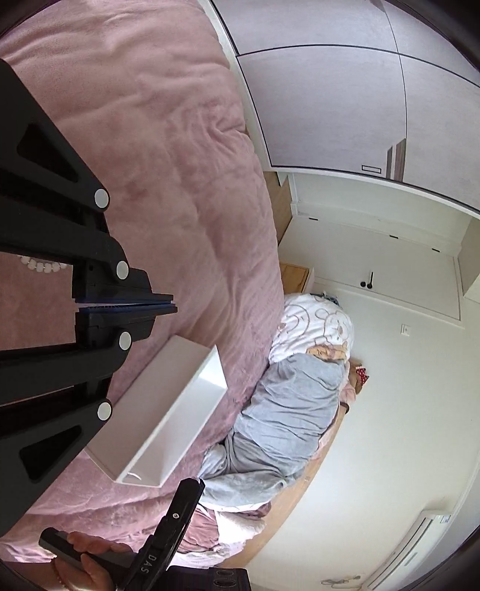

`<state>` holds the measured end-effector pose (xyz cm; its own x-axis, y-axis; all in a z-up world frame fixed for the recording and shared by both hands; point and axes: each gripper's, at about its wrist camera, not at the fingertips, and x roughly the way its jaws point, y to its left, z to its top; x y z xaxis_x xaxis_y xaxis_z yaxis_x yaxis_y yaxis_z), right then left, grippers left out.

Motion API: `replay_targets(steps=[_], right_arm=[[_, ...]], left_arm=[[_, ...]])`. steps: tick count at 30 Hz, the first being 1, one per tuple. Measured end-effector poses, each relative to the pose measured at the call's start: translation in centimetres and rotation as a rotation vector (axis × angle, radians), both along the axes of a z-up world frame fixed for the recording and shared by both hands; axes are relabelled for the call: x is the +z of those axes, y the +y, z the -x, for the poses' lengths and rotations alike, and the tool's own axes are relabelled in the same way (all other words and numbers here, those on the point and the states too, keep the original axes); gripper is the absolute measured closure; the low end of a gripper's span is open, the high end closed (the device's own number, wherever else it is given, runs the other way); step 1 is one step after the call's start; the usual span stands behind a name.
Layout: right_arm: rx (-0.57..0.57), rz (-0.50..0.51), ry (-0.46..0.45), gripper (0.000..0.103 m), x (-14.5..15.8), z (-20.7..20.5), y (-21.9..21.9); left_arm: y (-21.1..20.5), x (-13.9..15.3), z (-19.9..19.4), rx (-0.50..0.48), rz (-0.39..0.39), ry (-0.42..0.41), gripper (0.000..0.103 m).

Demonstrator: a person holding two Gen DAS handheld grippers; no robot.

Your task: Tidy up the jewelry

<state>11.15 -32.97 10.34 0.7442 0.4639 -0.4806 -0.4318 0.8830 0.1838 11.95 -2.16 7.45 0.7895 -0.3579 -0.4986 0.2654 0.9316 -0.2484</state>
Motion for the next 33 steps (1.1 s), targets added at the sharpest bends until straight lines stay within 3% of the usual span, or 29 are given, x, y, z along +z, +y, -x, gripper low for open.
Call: replay_targets(steps=[3,6,8,11,14,20,22,24,26,28,30,32,33], right_arm=[[-0.038,0.021,-0.018,0.082,0.4,1.0,-2.6],[-0.085,-0.053,-0.005,0.082,-0.2,1.7,-5.4],[-0.099,-0.054,0.001,0.082,-0.8,1.7,-6.3],[-0.107,-0.076,0.013,0.082,-1.4,1.2,-7.2],[-0.104,-0.095,0.016,0.082,-1.8,0.9,-7.2],[-0.079,-0.040,0.019,0.082,-3.1,0.4,-5.6],[-0.067,-0.035,0.027,0.082,-3.4,0.3,-5.1],[-0.054,-0.024,0.030,0.082,-3.7,0.3,-4.5],[-0.041,-0.009,0.031,0.082,-3.9,0.4,-3.9],[-0.029,0.002,0.034,0.082,-4.0,0.5,-3.3],[-0.019,0.013,0.040,0.082,-4.2,0.5,-2.6],[-0.009,0.023,0.046,0.082,-4.4,0.7,-2.1],[-0.005,0.029,0.046,0.082,-4.5,0.8,-1.8]], left_arm=[[-1.6,1.0,-0.1,-0.001,-0.045,-0.008,0.097],[-2.0,0.9,-0.2,0.029,-0.106,0.007,0.096],[-1.6,-0.1,-0.6,0.065,-0.167,0.034,0.089],[-0.5,-2.7,-1.0,0.101,-0.188,0.102,0.077],[-0.2,-6.0,-1.1,0.096,-0.210,0.180,0.073],[-0.2,-12.4,-1.4,0.140,-0.335,0.307,0.068],[0.3,-14.0,-1.5,0.142,-0.319,0.368,0.065],[0.5,-15.1,-1.6,0.132,-0.294,0.419,0.055],[0.3,-15.7,-1.4,0.126,-0.289,0.431,0.051],[0.3,-16.1,-1.4,0.124,-0.294,0.433,0.053],[0.4,-16.3,-1.3,0.134,-0.280,0.443,0.062],[0.7,-16.3,-1.3,0.150,-0.267,0.447,0.082],[1.0,-16.3,-1.2,0.151,-0.248,0.452,0.086]])
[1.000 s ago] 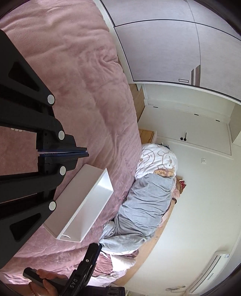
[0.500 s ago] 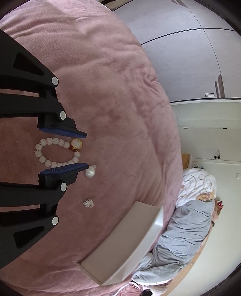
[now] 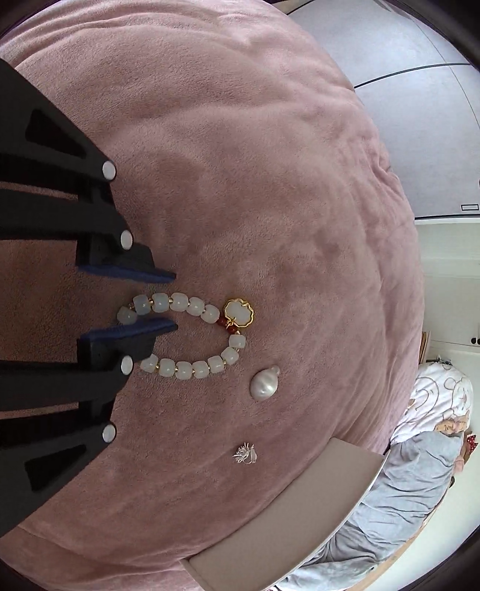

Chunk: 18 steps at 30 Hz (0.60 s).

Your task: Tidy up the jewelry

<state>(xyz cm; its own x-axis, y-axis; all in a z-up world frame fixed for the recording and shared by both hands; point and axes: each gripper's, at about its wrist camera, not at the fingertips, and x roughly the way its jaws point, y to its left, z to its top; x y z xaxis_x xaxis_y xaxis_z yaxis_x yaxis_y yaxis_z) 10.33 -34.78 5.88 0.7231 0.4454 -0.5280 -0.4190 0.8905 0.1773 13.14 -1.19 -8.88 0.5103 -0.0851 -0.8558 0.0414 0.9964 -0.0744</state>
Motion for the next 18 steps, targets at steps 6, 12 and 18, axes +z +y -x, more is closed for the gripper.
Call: replay_targets(steps=[6,12,18], right_arm=[[0.008,0.037,-0.011,0.082,0.3,0.5,1.1],[0.009,0.054,-0.016,0.082,0.7,0.7,1.5],[0.007,0.057,-0.030,0.082,1.5,0.9,1.4]], left_arm=[[0.8,1.3,0.7,-0.014,0.079,-0.027,0.088],[0.6,5.4,1.3,-0.043,0.111,-0.134,0.088],[-0.7,11.1,1.1,-0.102,0.138,-0.241,0.088]])
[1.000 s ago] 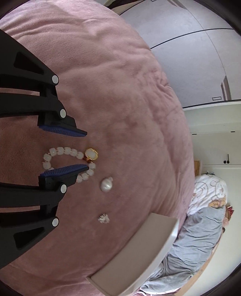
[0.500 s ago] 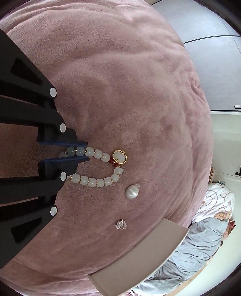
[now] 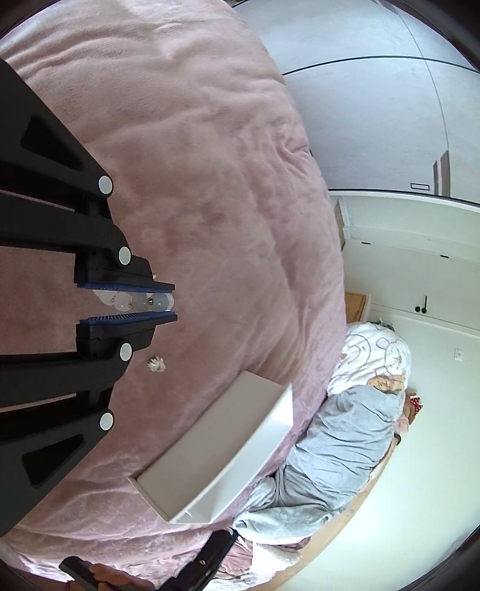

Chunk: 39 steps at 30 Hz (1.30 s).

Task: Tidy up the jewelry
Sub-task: 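Carry the white bracelet with the left tool while the right carries the pearl earring into the white box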

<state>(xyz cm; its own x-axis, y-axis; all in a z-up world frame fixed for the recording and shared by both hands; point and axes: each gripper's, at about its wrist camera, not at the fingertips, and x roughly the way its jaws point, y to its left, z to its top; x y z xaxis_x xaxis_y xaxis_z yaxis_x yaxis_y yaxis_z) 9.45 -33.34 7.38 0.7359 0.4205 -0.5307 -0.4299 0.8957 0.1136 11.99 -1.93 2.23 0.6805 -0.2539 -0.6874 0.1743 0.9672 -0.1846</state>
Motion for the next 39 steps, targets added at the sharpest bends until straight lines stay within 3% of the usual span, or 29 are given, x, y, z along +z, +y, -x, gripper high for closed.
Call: replay_targets(steps=[8,18,23,31,39], right_arm=[[-0.026,-0.045,-0.028,0.082,1.2,0.1,-1.9],[-0.120,-0.142,-0.049,0.082,1.9,-1.1,-7.7],[-0.198,-0.120,-0.071,0.082,1.4,-1.8,-10.2],[-0.239,-0.114,-0.067,0.082,-0.7,-3.6,-12.8],[-0.287,-0.045,0.032,0.082,-3.9,-6.2,-14.2]], left_arm=[[-4.1,6.0,0.2,-0.097,0.039,-0.110,0.088],[-10.2,9.6,-1.9,-0.214,0.012,-0.138,0.088],[-14.5,11.0,-4.3,-0.274,0.004,-0.152,0.088],[-23.5,10.7,-8.7,-0.363,-0.068,-0.154,0.088],[-29.8,6.6,-13.1,-0.373,-0.143,-0.087,0.088]])
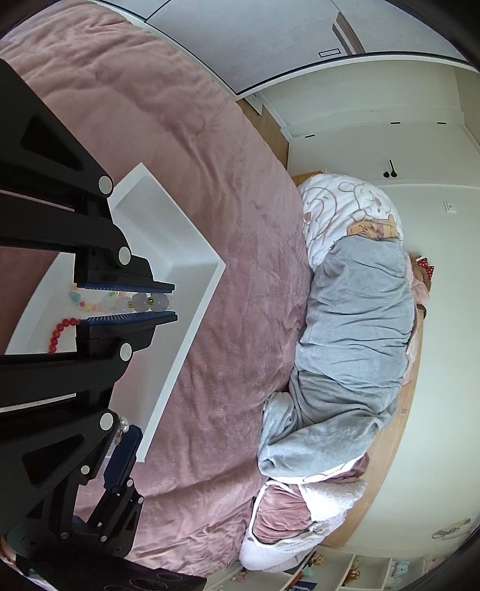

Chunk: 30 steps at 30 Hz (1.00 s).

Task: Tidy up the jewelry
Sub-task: 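Carry the white bracelet with the left tool while the right carries the pearl earring into the white box, then open the left tool releasing the bracelet while the right releases the earring in the box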

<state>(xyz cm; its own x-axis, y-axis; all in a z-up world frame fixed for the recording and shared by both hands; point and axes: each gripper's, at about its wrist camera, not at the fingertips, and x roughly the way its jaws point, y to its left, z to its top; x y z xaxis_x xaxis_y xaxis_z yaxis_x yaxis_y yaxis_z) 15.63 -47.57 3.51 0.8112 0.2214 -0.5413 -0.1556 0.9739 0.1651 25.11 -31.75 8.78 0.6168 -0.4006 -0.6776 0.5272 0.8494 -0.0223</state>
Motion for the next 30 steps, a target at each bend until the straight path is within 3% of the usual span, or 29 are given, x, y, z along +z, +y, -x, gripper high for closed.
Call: replay_targets(steps=[7,15,27,29,30], right_arm=[[0.011,0.004,0.083,0.082,-2.3,-1.5,-0.7],[0.055,0.044,0.095,0.082,-2.9,-1.9,1.0],[0.035,0.021,0.079,0.080,-2.9,-1.8,0.7],[0.019,0.021,0.077,0.072,-2.9,-1.8,0.6],[0.016,0.025,0.075,0.047,-2.9,-1.7,0.7]], left_arm=[[-1.9,-4.4,-3.3,0.070,-0.098,0.054,0.088],[-2.0,-7.3,-4.5,0.131,-0.153,0.091,0.088],[-3.0,-8.0,-3.3,0.130,-0.170,0.104,0.088],[-3.0,-7.8,-3.2,0.128,-0.172,0.110,0.085],[-3.0,-7.6,-3.2,0.132,-0.177,0.107,0.082]])
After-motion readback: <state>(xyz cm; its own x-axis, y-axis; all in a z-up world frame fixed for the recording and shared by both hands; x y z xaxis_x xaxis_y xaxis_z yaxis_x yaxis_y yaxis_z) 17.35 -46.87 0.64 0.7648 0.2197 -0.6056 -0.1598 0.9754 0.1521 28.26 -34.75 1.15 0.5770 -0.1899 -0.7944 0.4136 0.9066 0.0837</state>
